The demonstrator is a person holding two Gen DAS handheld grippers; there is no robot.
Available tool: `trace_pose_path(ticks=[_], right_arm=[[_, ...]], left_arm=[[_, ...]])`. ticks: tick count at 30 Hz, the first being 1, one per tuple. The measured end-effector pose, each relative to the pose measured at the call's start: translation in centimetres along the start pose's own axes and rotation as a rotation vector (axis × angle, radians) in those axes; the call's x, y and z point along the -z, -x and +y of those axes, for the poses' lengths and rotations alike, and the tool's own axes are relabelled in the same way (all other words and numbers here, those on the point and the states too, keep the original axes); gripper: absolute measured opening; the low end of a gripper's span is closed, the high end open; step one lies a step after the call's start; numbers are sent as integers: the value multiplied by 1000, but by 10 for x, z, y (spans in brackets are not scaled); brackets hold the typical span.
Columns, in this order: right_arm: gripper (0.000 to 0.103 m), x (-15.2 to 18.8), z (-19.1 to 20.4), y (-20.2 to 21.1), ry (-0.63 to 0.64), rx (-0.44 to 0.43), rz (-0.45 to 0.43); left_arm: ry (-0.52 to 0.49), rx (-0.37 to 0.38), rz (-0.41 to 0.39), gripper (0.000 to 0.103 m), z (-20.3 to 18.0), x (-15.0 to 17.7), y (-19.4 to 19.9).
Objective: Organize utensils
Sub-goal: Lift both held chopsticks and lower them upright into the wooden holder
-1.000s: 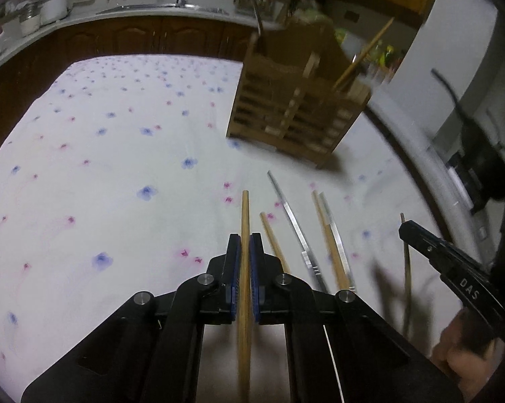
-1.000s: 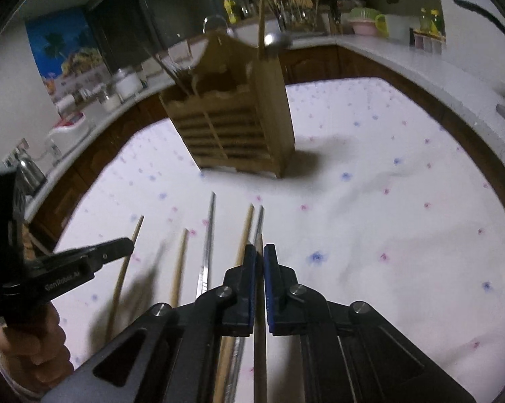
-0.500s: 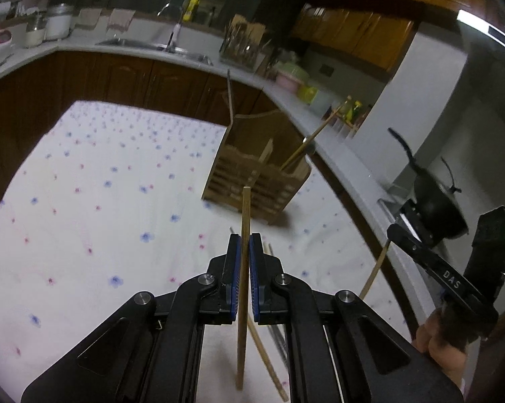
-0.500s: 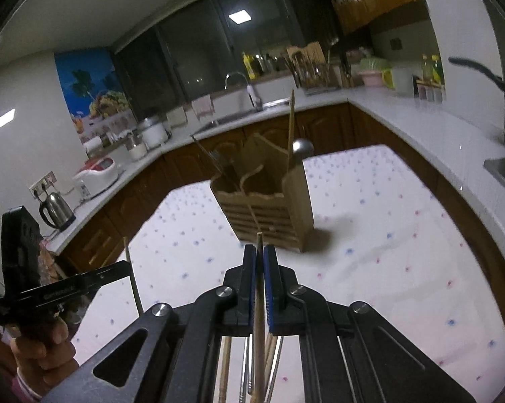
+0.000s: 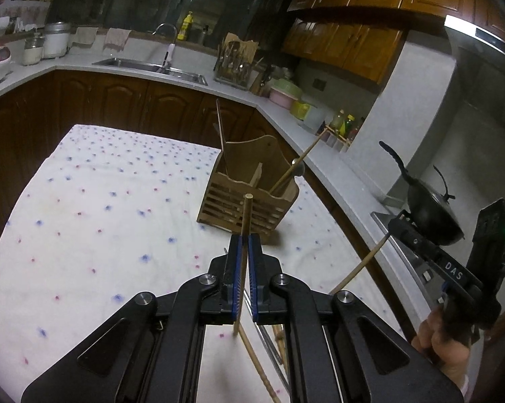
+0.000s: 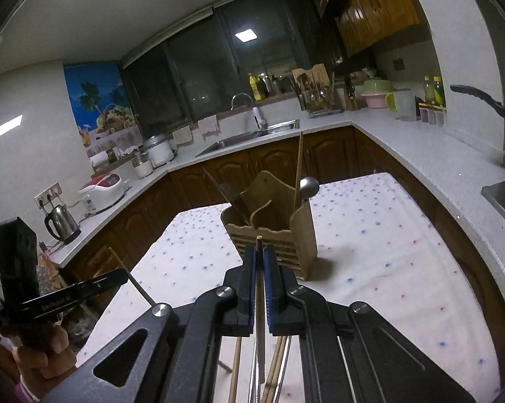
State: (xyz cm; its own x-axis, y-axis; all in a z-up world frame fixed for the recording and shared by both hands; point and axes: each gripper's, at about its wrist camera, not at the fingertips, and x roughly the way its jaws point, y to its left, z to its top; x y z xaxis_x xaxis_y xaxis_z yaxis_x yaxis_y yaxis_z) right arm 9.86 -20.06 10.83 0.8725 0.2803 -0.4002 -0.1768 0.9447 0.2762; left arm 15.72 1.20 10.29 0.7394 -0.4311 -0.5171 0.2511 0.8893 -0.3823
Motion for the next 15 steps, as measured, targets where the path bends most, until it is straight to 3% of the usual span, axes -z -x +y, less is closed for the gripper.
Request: trace_pose_path(ticks=[15], right_arm=[[5,-8,1,2,6,-7,-22]], left_arm=[[-3,-7,-15,0,3,-4,2]])
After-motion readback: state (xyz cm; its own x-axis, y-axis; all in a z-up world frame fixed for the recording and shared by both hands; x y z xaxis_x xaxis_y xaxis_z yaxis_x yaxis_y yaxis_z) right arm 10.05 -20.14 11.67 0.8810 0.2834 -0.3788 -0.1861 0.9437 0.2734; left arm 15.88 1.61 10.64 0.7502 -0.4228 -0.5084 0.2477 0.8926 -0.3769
